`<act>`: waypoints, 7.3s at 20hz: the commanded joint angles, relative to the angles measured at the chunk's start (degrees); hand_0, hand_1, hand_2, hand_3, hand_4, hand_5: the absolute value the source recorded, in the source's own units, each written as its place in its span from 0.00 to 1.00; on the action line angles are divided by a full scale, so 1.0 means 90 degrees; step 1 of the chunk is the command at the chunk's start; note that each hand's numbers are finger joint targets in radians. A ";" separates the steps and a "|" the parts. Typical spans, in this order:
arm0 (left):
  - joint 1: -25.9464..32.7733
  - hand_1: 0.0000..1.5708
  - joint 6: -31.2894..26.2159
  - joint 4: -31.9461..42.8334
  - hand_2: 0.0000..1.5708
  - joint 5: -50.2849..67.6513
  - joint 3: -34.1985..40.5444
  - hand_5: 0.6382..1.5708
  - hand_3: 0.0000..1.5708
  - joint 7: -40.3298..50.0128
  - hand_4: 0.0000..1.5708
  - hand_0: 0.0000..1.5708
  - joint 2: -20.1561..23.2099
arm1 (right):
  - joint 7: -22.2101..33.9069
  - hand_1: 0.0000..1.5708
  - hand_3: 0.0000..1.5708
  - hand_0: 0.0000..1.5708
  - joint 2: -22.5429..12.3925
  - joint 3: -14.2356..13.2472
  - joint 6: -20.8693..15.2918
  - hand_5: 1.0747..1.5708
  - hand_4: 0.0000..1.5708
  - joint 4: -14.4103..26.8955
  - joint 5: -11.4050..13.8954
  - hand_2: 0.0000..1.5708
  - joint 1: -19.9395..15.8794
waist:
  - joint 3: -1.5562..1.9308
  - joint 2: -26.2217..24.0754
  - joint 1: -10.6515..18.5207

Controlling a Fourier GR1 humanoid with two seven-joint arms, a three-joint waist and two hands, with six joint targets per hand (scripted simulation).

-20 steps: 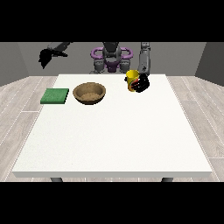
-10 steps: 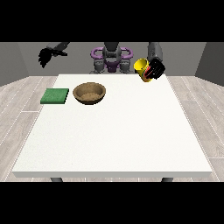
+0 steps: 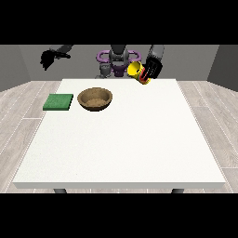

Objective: Pick the cup and pour the ball into the bowl, then pick the bowl and place it on the pad

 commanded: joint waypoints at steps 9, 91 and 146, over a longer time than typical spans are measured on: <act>-0.1062 0.96 -0.0576 0.0309 1.00 -0.2985 -0.1989 0.79 1.00 0.2100 0.90 0.96 -0.0605 | -0.0071 0.00 0.00 0.00 -0.0280 -0.0147 0.0293 1.00 0.00 0.0537 -0.0058 0.00 -0.0032 | 0.0009 -0.0441 -0.0110; 0.1950 0.00 -0.3050 -0.4133 0.00 0.4330 0.0796 0.92 0.00 -0.1227 0.52 0.00 -0.1008 | -0.0151 1.00 0.88 1.00 0.0570 0.0620 -0.5433 0.99 0.58 0.4003 0.1889 1.00 -0.2015 | -0.0031 0.1466 0.2434; 0.2475 0.00 -0.5734 -0.2323 0.00 0.6663 0.3918 1.00 0.00 -0.2179 0.69 0.00 0.2400 | 0.1554 0.00 0.08 0.00 -0.1893 -0.0270 -0.3471 0.59 0.00 0.3972 0.1359 0.00 -0.2827 | 0.0000 0.1344 0.1468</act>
